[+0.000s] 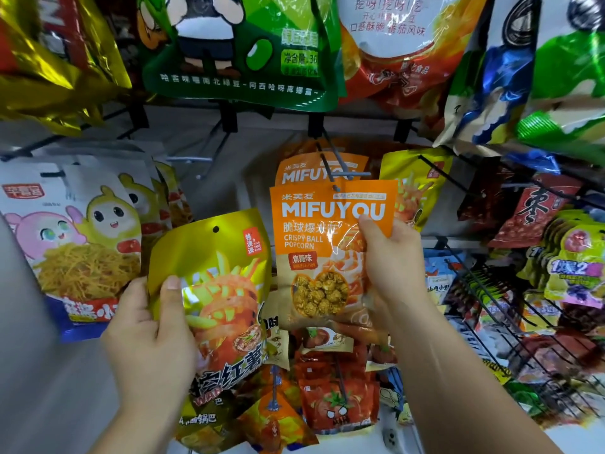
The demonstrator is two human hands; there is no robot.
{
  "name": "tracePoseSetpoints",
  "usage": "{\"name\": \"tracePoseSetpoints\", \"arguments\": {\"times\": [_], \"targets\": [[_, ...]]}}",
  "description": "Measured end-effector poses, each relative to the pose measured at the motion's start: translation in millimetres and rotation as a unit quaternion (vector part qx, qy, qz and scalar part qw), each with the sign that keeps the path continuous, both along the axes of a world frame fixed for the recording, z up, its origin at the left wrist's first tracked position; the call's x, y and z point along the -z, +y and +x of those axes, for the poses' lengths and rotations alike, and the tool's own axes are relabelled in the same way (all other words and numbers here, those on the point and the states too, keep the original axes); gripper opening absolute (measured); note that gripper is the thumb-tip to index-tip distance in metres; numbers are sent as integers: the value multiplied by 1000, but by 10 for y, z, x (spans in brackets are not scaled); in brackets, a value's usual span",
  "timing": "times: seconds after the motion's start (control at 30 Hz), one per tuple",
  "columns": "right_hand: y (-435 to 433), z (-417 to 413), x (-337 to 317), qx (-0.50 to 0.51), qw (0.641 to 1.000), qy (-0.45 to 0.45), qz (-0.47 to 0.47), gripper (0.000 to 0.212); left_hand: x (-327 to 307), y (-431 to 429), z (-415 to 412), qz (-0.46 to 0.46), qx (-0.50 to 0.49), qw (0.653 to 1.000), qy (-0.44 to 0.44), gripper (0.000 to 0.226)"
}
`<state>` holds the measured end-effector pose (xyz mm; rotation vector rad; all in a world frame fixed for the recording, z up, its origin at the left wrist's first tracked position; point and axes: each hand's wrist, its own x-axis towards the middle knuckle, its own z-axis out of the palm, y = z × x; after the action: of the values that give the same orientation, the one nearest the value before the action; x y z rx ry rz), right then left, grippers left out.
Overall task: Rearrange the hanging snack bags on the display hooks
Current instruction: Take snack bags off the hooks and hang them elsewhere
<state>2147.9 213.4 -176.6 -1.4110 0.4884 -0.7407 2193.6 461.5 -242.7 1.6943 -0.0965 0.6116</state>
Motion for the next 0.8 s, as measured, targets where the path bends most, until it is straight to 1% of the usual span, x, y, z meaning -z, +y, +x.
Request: {"name": "tracePoseSetpoints", "arguments": {"times": [0.1,0.17,0.23,0.3,0.43,0.53,0.6,0.7,0.8], "targets": [[-81,191,8,22,999,21,-24,20,-15,16,-10,11,-10,1000,-4,33],[-136,370,-9,35,998,34,-38,21,-16,16,-16,13,-11,1000,1,36],[-209,560,-24,56,996,47,-56,27,-14,13,-19,10,-4,1000,11,36],[-283,717,-55,77,991,67,-81,38,-31,-4,-39,10,-2,1000,13,33],[-423,910,-58,97,977,134,-136,48,-94,-48,-93,3,12,1000,15,29],[-470,958,-38,106,970,158,-152,55,-118,-55,-113,6,24,1000,15,30],[-492,914,-18,108,966,170,-162,55,-150,-37,-131,6,27,1000,7,33],[-583,790,69,114,963,159,-188,54,-225,2,-142,14,32,999,-18,30],[-690,646,180,128,960,151,-197,41,-309,-65,-172,40,72,996,-18,34]]}}
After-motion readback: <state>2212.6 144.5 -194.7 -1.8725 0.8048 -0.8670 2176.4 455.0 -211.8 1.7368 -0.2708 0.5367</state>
